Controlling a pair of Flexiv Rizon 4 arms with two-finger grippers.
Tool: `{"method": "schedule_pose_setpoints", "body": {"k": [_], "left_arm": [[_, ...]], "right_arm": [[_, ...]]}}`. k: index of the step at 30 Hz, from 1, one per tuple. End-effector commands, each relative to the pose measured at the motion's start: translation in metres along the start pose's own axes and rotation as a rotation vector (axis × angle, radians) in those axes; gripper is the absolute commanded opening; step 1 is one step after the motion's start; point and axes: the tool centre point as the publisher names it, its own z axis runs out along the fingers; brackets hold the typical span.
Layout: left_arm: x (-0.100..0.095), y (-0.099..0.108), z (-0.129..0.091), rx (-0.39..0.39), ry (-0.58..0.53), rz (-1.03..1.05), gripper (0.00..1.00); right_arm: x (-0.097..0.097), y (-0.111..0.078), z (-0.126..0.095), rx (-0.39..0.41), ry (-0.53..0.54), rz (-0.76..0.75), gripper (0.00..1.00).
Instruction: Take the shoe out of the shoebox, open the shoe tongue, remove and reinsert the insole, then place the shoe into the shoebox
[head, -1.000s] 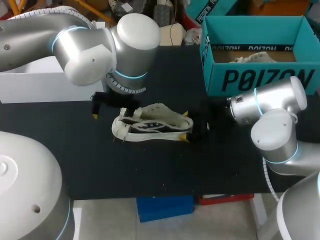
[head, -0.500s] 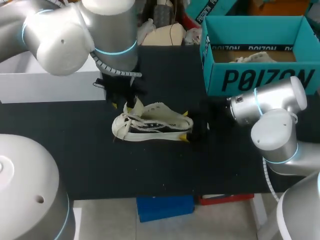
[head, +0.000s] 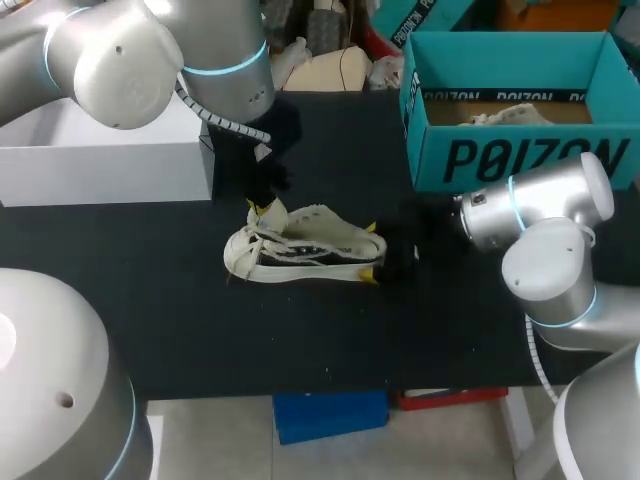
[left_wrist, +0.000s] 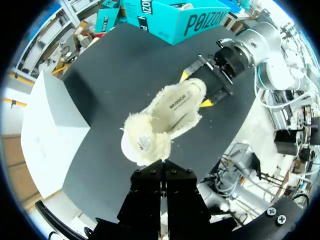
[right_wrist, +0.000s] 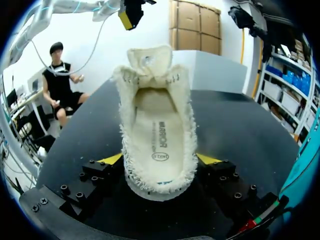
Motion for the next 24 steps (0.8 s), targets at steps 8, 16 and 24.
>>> {"method": "schedule_pose_setpoints", "body": {"k": [8, 16, 24], "left_arm": [[-0.001, -0.005, 0.002, -0.006, 0.173, 0.524, 0.0], [0.006, -0.026, 0.004, 0.062, 0.203, 0.717, 0.0], [0.005, -0.05, 0.03, 0.054, 0.233, 0.766, 0.0]], "right_arm": [[-0.001, -0.002, 0.001, 0.002, -0.003, 0.001, 0.0], [-0.001, -0.002, 0.001, 0.002, -0.003, 0.001, 0.0], [-0.001, -0.002, 0.001, 0.002, -0.003, 0.001, 0.0]]}}
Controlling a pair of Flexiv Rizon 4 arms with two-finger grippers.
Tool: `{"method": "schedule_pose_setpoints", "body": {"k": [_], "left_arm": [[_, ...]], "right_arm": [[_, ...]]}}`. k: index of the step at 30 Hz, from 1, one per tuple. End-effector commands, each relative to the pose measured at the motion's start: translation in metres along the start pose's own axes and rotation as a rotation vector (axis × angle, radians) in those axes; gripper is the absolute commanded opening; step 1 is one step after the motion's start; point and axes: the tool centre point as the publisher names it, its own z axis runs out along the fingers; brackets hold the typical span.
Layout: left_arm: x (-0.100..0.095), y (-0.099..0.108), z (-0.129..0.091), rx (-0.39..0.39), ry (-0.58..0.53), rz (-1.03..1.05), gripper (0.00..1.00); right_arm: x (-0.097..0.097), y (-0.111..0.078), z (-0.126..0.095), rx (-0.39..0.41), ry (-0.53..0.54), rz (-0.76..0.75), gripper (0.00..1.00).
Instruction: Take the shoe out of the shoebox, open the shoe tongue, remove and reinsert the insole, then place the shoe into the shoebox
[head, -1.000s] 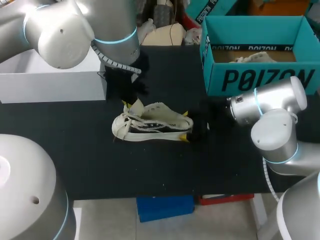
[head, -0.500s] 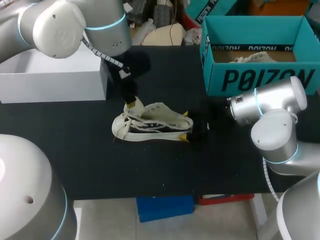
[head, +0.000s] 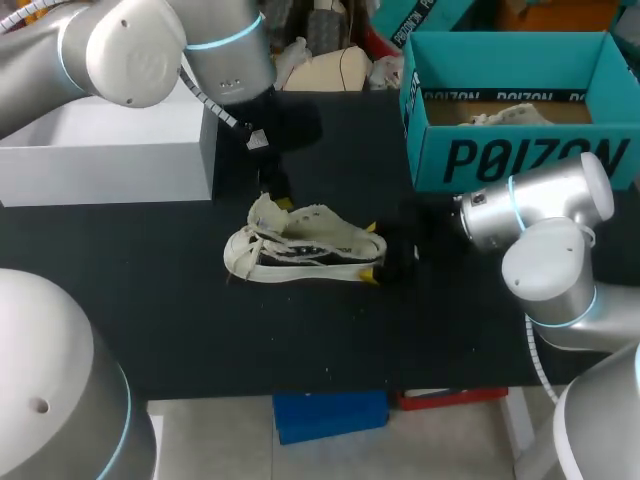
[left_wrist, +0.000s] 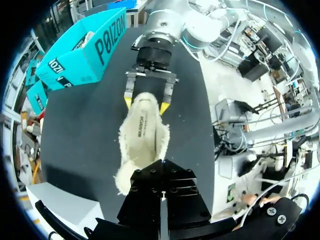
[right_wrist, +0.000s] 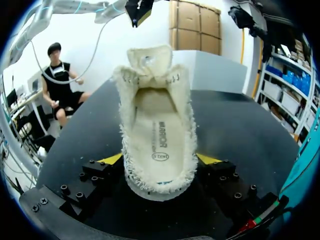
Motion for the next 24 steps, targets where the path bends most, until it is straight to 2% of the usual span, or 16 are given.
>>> {"method": "schedule_pose_setpoints", "body": {"k": [1, 6, 14, 19, 24], "left_arm": [[-0.021, -0.008, 0.021, -0.001, 0.051, 0.022, 0.0], [-0.035, -0.015, 0.041, -0.027, 0.073, -0.011, 0.0], [-0.05, -0.026, 0.07, -0.021, 0.128, -0.017, 0.0], [-0.056, -0.028, 0.086, 0.002, 0.167, -0.028, 0.0], [-0.054, -0.022, 0.1, 0.003, 0.211, -0.02, 0.0]], "right_arm": [[-0.001, -0.002, 0.001, 0.002, -0.003, 0.001, 0.0], [-0.001, -0.002, 0.001, 0.002, -0.003, 0.001, 0.0], [-0.001, -0.002, 0.001, 0.002, -0.003, 0.001, 0.0], [-0.001, -0.002, 0.001, 0.002, -0.003, 0.001, 0.0], [-0.001, -0.002, 0.001, 0.002, -0.003, 0.001, 0.0]]}}
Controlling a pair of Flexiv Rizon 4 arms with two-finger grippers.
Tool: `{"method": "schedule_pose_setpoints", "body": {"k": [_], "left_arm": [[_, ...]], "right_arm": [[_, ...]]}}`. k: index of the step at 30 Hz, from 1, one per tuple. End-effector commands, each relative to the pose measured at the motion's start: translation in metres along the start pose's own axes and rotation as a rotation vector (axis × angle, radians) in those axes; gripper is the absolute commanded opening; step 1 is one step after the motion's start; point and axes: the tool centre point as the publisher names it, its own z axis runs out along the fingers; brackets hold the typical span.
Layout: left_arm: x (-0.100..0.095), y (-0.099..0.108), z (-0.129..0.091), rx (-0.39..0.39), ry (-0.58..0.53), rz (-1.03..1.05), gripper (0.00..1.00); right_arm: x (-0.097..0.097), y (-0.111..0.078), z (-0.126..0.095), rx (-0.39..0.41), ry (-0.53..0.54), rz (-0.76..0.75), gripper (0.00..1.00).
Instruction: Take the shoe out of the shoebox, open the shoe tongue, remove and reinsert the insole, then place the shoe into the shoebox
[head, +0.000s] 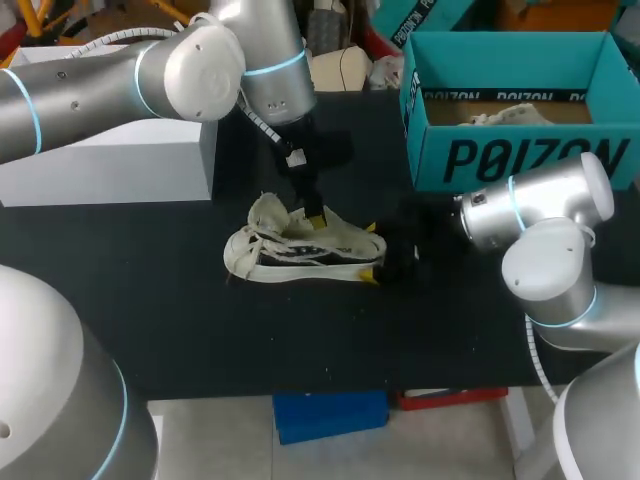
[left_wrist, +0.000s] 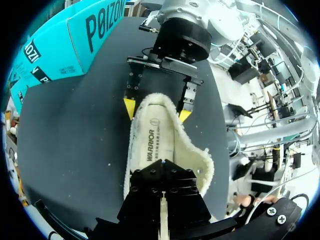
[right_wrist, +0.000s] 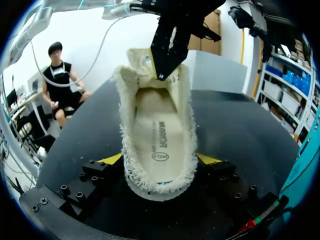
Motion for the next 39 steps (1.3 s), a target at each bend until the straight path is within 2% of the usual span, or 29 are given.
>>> {"method": "schedule_pose_setpoints", "body": {"k": [1, 3, 15, 20, 39], "left_arm": [[-0.006, 0.003, 0.015, -0.005, 0.062, 0.014, 0.0], [-0.005, 0.005, 0.02, -0.03, 0.054, 0.016, 0.0], [0.008, 0.009, 0.046, -0.054, 0.071, 0.04, 0.0], [0.012, 0.008, 0.052, -0.086, 0.041, 0.051, 0.0], [0.014, 0.009, 0.073, -0.117, 0.036, 0.027, 0.0]], "right_arm": [[-0.001, -0.003, 0.001, 0.002, -0.003, 0.001, 0.0], [-0.001, -0.003, 0.001, 0.002, -0.003, 0.001, 0.0], [-0.001, -0.003, 0.001, 0.002, -0.003, 0.001, 0.0], [-0.001, -0.003, 0.001, 0.002, -0.003, 0.001, 0.0], [-0.001, -0.003, 0.001, 0.002, -0.003, 0.001, 0.0]]}}
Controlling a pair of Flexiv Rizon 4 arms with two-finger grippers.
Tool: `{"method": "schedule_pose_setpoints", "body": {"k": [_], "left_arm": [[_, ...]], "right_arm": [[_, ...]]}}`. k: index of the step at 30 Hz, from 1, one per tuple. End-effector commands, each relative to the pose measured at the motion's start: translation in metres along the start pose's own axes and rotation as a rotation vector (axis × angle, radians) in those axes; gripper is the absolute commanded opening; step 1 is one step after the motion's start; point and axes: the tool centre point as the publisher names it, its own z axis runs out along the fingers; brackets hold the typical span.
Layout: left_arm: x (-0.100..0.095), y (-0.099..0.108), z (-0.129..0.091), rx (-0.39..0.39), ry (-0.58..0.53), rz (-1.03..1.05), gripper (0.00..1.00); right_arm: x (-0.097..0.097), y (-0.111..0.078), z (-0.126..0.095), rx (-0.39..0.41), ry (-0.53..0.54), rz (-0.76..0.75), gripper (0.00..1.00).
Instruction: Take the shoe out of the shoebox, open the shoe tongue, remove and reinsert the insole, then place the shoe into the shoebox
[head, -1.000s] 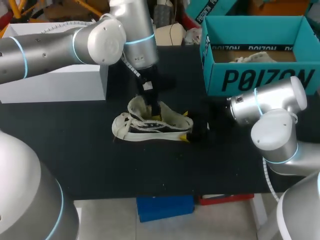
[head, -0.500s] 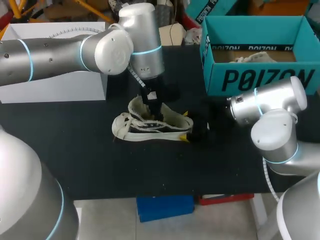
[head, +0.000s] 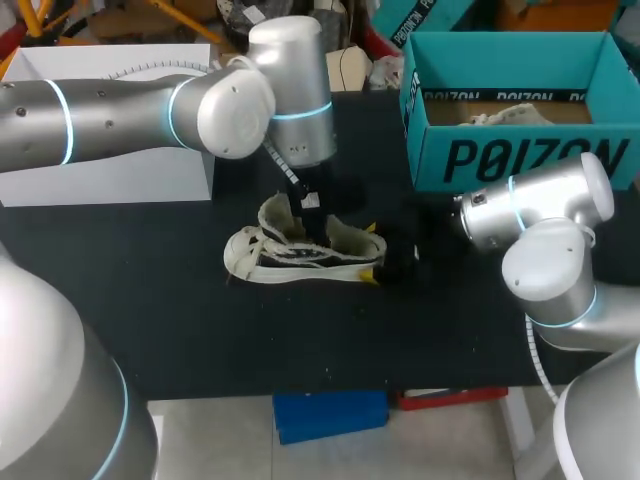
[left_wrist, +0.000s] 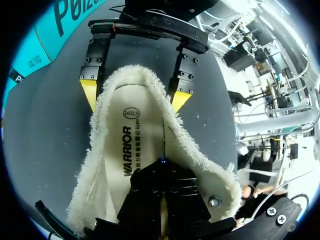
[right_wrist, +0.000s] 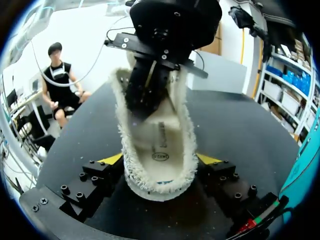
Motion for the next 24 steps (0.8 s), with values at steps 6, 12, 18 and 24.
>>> {"method": "schedule_pose_setpoints", "body": {"k": [6, 12, 18, 24], "left_arm": [[0.002, -0.001, 0.013, -0.017, -0.006, -0.005, 0.0], [0.002, -0.001, 0.013, -0.021, -0.015, -0.015, 0.44], [-0.001, 0.003, 0.014, -0.075, -0.163, -0.039, 0.46], [-0.01, 0.013, 0.02, -0.117, -0.309, -0.076, 0.36]], "right_arm": [[-0.001, -0.002, 0.001, 0.002, -0.003, 0.002, 0.0], [-0.001, -0.002, 0.001, 0.002, -0.003, 0.002, 0.0], [-0.001, -0.002, 0.001, 0.002, -0.003, 0.002, 0.0], [-0.001, -0.002, 0.001, 0.002, -0.003, 0.002, 0.0]]}}
